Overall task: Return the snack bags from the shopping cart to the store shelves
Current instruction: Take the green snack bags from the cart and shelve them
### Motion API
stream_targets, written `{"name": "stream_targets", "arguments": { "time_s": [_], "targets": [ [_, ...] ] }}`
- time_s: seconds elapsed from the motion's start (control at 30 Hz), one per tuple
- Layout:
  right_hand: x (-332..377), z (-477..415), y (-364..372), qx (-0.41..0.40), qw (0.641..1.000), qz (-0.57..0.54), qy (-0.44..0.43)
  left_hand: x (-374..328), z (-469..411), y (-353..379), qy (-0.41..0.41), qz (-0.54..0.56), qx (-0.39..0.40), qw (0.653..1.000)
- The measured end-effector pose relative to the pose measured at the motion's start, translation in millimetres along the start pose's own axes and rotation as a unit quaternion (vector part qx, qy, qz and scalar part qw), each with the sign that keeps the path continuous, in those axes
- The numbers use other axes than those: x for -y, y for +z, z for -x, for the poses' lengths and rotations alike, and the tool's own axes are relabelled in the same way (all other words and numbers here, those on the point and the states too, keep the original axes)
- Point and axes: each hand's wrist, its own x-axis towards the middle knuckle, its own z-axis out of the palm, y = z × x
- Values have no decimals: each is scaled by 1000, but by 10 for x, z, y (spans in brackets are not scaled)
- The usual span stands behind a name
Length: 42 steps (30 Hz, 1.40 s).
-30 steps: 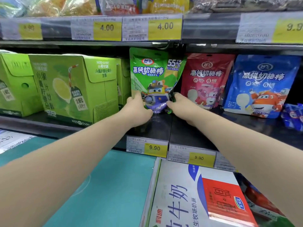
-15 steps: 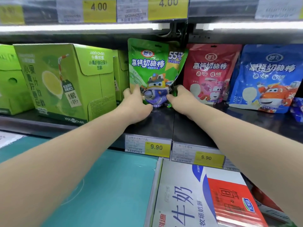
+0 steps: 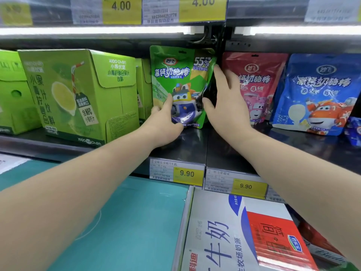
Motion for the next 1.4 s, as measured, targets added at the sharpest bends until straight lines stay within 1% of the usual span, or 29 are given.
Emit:
{"name": "stream_targets", "arguments": {
  "time_s": [0.1, 0.17, 0.23, 0.37, 0.43, 0.53, 0.63, 0.73, 0.83, 0.93, 1.07, 1.13, 1.23, 1.3, 1.4],
  "targets": [
    [21, -7, 52, 7, 999, 35, -27, 5, -4, 6, 16, -12, 14, 1000],
    [20, -3, 140, 19, 994, 99, -44, 19, -10, 11, 25, -18, 24, 999],
    [-14, -6, 216, 42, 990, 137, -17, 32, -18, 14, 36, -18, 34, 999],
    [-89, -26, 212, 96, 987, 121, 55, 55, -35, 16, 60, -32, 46, 997],
    [-127, -30, 193, 115, 984, 112, 75, 72, -50, 20, 68, -38, 50, 996],
    [-145, -23, 197, 145, 983, 65, 91, 78, -64, 17, 64, -41, 53, 996],
    [-107, 3, 167, 141, 986, 47, 72, 67, -88, 26, 46, -50, 47, 997],
    [-85, 46, 106, 131, 988, 79, 27, 58, -107, 32, 18, -64, 46, 997],
    [-77, 63, 86, 149, 985, 84, -5, 73, -135, 22, 17, -67, 45, 997],
    [-86, 58, 100, 165, 985, 48, -8, 93, -146, 3, 13, -68, 45, 997],
    [-126, 68, 107, 205, 978, 26, 9, 87, -133, 8, 19, -63, 49, 997],
    [-131, 78, 106, 194, 981, 4, 16, 92, -139, 14, 15, -67, 52, 996],
    [-159, 65, 96, 102, 992, -58, 43, 99, -141, 23, 6, -72, 56, 996],
    [-168, 55, 79, 62, 992, -86, 72, 98, -135, 23, 3, -70, 55, 996],
    [-194, 65, 72, 73, 987, -84, 113, 92, -119, 23, 2, -75, 55, 996]
  ]
}}
